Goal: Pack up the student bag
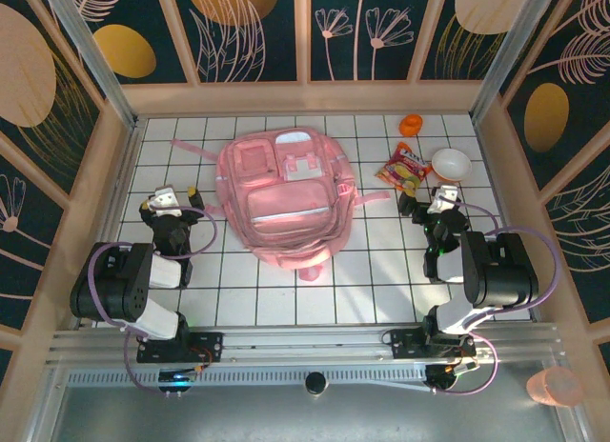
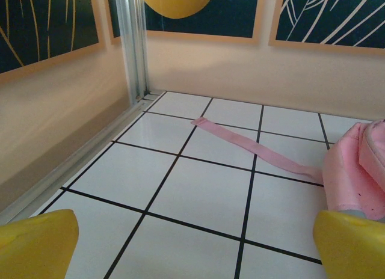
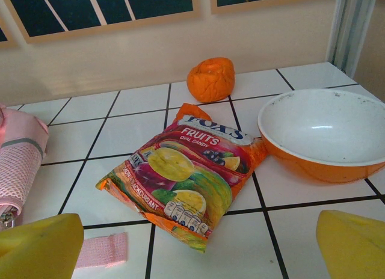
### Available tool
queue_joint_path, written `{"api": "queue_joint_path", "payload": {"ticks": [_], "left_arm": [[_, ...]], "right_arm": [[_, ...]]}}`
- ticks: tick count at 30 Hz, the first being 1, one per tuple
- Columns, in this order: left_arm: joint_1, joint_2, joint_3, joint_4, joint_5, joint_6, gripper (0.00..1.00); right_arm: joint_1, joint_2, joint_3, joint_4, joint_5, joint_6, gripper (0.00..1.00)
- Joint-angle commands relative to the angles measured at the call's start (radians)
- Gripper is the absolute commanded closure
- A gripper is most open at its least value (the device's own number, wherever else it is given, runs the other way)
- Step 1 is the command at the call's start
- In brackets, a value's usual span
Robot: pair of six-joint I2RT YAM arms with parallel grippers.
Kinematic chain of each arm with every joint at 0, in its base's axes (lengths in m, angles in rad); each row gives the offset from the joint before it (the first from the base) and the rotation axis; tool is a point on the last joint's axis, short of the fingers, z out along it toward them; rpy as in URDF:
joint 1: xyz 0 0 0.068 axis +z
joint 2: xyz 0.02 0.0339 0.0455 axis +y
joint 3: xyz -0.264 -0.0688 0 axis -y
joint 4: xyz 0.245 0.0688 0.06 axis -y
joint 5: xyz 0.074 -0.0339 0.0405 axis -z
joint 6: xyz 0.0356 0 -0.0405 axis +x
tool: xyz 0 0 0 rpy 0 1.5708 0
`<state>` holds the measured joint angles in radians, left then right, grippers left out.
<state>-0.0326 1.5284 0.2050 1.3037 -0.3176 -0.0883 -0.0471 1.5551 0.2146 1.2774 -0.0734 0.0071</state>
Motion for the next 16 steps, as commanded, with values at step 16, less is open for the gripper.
{"api": "queue_joint_path", "payload": {"ticks": [16], "left_arm": [[0.006,-0.01,0.011,0.006,0.017,-0.025,0.01]], "right_arm": [[-0.003,0.01,0.008,0.046,-0.006,0.009,0.01]]}}
